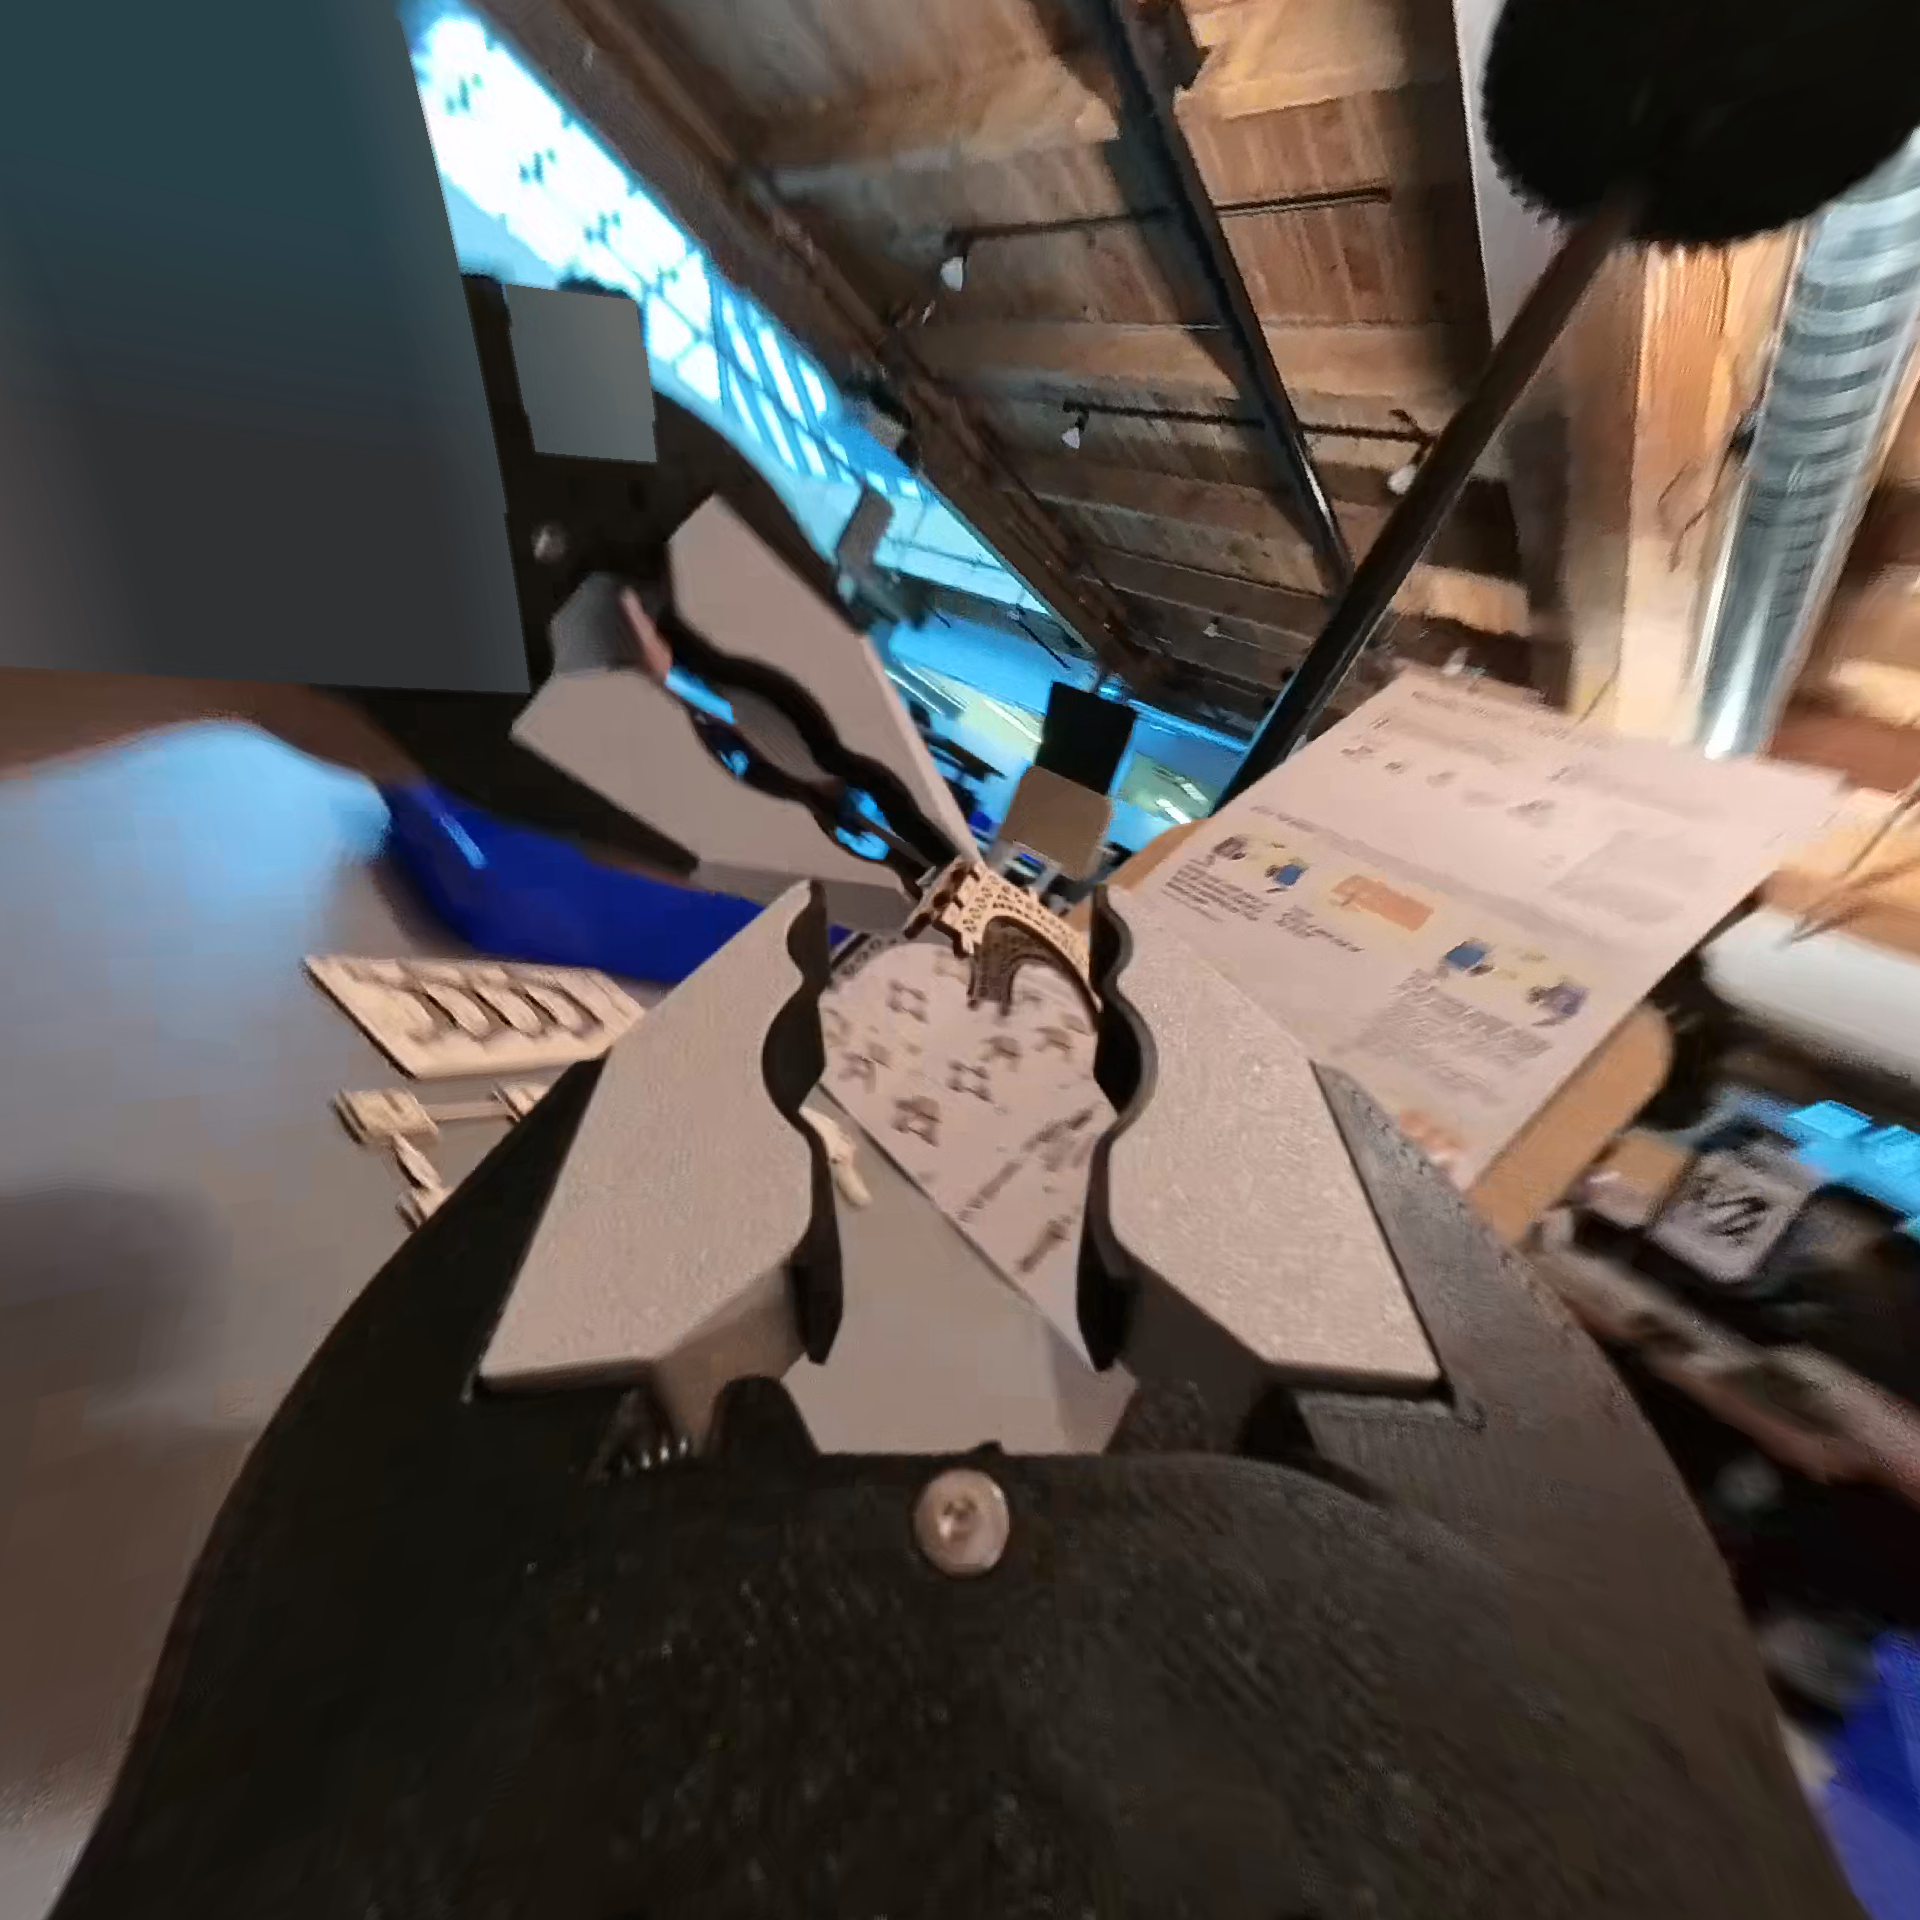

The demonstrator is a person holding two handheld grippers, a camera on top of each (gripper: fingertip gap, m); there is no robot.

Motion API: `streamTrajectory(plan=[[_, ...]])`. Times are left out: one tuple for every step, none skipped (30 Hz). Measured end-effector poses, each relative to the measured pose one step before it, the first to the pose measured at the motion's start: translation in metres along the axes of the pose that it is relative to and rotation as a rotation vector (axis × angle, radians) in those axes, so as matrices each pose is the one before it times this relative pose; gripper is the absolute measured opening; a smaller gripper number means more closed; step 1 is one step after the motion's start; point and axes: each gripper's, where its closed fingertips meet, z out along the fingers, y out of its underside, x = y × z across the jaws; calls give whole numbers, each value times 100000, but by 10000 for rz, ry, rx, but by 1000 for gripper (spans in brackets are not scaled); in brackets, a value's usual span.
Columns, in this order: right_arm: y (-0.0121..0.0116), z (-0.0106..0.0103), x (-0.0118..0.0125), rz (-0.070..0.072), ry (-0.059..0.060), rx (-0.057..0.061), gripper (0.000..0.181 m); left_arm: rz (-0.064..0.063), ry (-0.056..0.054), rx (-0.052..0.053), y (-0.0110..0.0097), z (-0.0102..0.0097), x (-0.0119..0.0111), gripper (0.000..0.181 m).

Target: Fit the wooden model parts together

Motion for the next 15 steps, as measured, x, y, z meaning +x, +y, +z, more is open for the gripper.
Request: streamTrajectory(plan=[[-128, -64, 501, 929, -2, 148, 51, 259, -303, 82, -92, 26, -283, 8], [52, -43, 403, 738, -4, 16, 52, 296, -297, 110, -151, 12, -207, 8], [171, 11, 241, 541, -29, -77, 52, 241, -290, 116, -171, 11, -181, 8], [245, 64, 74, 362, -37, -116, 50, 173, -178, 118, -213, 13, -23, 8], [176, 91, -10, 276, -5, -69, 49, 89, -129, 140, -253, 11, 31, 8], [131, 117, -85, 264, -21, -63, 49, 38, -135, 148, -277, -29, -13, 8], [104, 118, -204, 256, -98, -65, 47, 45, -74, 124, -232, -26, 30, 8], [120, 85, -59, 223, -15, -83, 45, 23, -72, 76, -159, -30, -28, 8], [43, 22, 79, 163, 70, -25, 44, 25, -97, 57, -119, -41, -69, 8], [-69, -25, 21, 53, 32, 32, 41, 72, -60, 74, -141, -38, -20, 8], [-180, -75, -6, -47, 20, 83, 35, 75, -47, 10, -40, -8, -8, 8], [-207, -85, 88, -74, 89, 82, 28, 76, -50, -77, 74, 29, -7, 8], [-110, -48, 109, -43, 78, 35, 25, 94, -81, 1, -25, -3, -38, 8], [60, 31, -49, -2, -25, -51, 26, 71, -74, 83, -152, -36, -24, 8], [91, 50, -107, 27, -45, -61, 25, 13, -52, 14, -66, -27, -31, 8]])
